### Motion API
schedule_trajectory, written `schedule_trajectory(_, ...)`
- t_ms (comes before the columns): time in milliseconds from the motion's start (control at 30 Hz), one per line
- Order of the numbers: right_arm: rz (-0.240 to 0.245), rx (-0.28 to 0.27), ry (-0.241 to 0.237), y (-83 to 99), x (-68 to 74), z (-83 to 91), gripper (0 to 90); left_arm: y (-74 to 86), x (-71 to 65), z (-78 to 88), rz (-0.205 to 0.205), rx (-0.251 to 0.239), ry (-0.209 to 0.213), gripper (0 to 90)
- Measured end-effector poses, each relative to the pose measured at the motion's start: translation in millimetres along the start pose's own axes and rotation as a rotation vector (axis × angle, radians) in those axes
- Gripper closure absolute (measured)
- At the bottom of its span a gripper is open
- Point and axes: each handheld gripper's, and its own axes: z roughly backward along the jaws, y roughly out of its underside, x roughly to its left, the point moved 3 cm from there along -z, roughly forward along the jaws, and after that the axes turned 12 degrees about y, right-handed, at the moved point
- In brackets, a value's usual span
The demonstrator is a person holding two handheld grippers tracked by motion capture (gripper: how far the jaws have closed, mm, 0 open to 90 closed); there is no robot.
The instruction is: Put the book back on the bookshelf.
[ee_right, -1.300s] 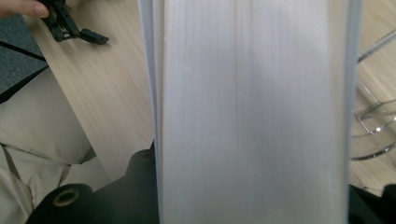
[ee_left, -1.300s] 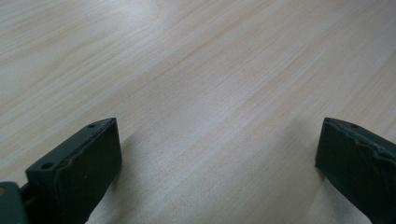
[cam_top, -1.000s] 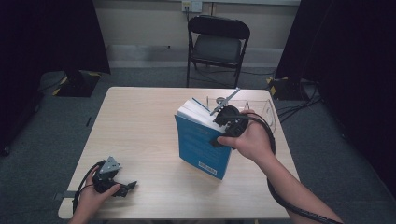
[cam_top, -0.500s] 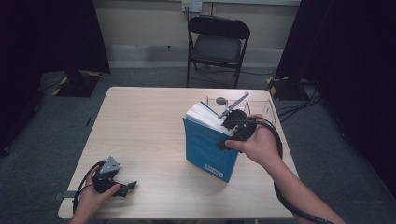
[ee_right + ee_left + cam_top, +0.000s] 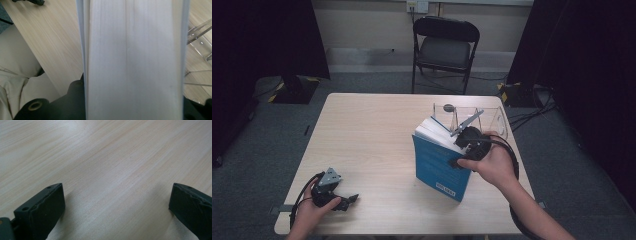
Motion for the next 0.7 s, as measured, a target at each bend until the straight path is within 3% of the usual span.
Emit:
schedule_trajectory(200, 0.003, -0.006, 0.003, 7.4, -0.7, 0.3, 61.3, 0.1, 0.0, -0.1, -0.001, -0.001, -0.001, 0.0)
schedule_trajectory(400, 0.027, 0.033, 0.013, 10.8, 0.8, 0.8, 61.1, 0.4, -0.4, 0.1, 0.002, -0.001, -0.003, 0.0)
schedule_trajectory(600, 0.095, 0.131, 0.011, 0.0, 2.7, -1.2, 60.4, 0.5, -0.5, 0.3, 0.002, 0.000, -0.002, 0.0)
schedule_trajectory(700, 0.093, 0.162, 0.005, -3.1, 0.4, -3.3, 60.1, 0.5, -0.5, 0.9, 0.003, 0.007, 0.006, 0.0)
